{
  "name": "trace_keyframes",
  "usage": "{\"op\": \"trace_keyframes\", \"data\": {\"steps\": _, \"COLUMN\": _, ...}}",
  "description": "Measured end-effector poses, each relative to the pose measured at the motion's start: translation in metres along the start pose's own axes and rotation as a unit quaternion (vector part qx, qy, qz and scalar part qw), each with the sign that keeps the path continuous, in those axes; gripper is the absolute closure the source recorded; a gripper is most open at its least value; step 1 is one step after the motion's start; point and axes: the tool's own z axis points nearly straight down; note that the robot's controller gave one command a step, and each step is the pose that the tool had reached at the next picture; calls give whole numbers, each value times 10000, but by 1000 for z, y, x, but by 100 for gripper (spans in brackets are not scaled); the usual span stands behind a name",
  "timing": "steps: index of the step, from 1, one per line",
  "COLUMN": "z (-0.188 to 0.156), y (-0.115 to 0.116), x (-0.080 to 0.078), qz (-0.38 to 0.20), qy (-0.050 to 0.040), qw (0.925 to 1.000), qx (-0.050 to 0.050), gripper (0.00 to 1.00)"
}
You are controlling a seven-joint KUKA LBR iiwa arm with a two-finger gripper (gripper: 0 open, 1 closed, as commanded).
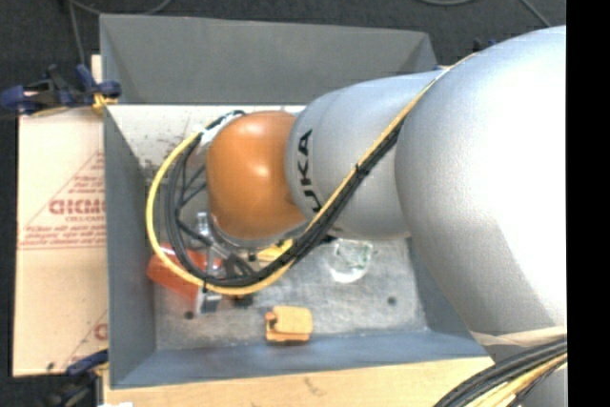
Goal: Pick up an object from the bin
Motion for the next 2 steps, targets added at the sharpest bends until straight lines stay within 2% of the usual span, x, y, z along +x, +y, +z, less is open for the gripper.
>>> {"op": "trace_keyframes", "data": {"steps": 1, "z": 37, "y": -3, "x": 4, "qz": 1318, "qy": -4, "qw": 9913, "qx": -12, "gripper": 100}}
{"op": "trace_keyframes", "data": {"steps": 2, "z": 37, "y": -3, "x": 4, "qz": 1324, "qy": -4, "qw": 9912, "qx": -13, "gripper": 100}}
